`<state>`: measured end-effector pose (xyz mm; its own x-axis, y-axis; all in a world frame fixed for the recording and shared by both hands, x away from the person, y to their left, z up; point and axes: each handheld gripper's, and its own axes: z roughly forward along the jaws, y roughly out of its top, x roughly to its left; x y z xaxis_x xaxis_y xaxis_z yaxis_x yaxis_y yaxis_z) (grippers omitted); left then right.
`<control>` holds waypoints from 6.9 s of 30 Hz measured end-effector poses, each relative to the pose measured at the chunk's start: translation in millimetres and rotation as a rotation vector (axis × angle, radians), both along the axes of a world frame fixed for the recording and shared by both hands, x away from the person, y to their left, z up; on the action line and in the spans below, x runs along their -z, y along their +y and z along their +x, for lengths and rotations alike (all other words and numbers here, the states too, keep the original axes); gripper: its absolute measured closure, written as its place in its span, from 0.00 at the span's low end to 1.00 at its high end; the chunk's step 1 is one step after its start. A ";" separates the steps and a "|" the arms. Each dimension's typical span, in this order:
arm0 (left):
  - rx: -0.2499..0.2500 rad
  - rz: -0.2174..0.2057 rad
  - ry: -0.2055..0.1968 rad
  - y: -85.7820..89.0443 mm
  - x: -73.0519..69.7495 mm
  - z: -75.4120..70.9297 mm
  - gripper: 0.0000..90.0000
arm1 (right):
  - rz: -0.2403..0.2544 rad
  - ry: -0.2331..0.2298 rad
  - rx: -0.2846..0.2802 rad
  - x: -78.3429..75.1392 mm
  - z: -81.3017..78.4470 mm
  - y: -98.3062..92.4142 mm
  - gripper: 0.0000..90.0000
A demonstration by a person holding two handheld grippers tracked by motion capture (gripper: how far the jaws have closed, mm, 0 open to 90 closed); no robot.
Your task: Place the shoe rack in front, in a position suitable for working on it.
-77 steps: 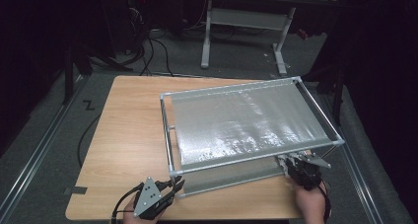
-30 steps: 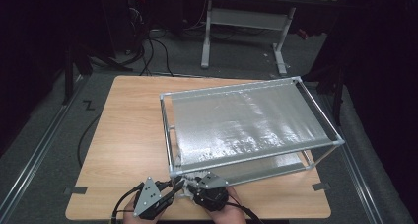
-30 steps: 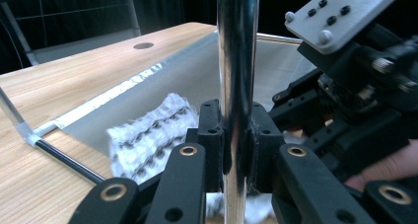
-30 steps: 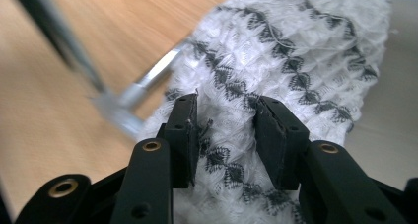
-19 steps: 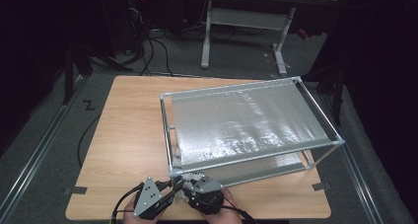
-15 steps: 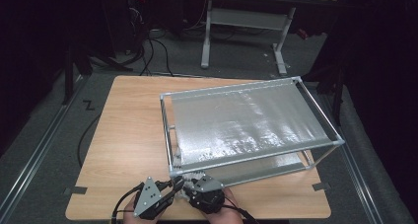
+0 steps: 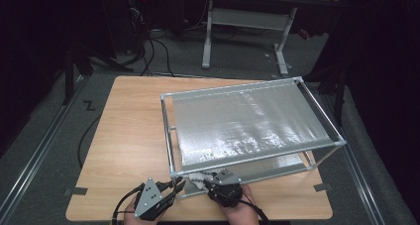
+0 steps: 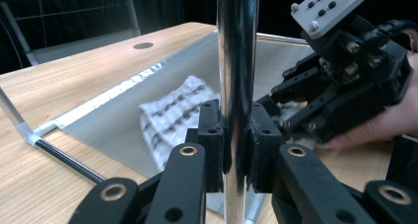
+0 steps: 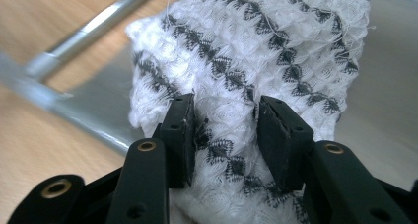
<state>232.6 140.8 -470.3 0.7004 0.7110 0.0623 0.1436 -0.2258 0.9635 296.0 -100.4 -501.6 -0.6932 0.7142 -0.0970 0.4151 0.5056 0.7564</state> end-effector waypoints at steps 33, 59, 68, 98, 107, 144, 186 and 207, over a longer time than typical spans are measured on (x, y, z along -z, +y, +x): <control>0.002 -0.005 0.005 0.4 0.0 0.5 0.89 | -0.093 -0.049 0.524 -2.6 61.1 -199.0 0.62; 0.004 -0.008 0.009 -0.2 0.0 1.1 0.89 | -0.044 -0.025 0.628 -3.5 60.0 -238.6 0.61; 0.003 -0.009 0.008 -0.3 0.1 1.1 0.89 | -0.039 -0.020 0.561 -2.4 57.7 -224.6 0.61; 0.006 -0.008 0.013 -0.3 -0.5 1.7 0.89 | 0.032 0.049 0.131 -1.3 24.2 -94.0 0.64; 0.006 -0.008 0.013 -0.3 -0.6 1.8 0.89 | 0.041 0.060 0.013 -2.3 8.5 -48.7 0.65; 0.003 -0.009 0.010 -2.0 0.0 2.6 0.89 | 0.088 0.076 -0.143 1.3 -2.7 33.5 0.65; 0.017 -0.011 0.014 -0.9 -0.1 2.7 0.89 | 0.165 -0.322 0.049 -73.3 -43.0 -99.8 0.84; 0.018 -0.010 0.012 -1.0 0.0 2.8 0.89 | 0.243 -0.499 0.102 -110.2 -67.8 -119.1 0.86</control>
<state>235.4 139.9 -470.3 0.7136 0.6991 0.0465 0.1514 -0.2186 0.9640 228.2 -219.5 -391.4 -0.5321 0.8177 -0.2198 0.0150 0.2686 0.9631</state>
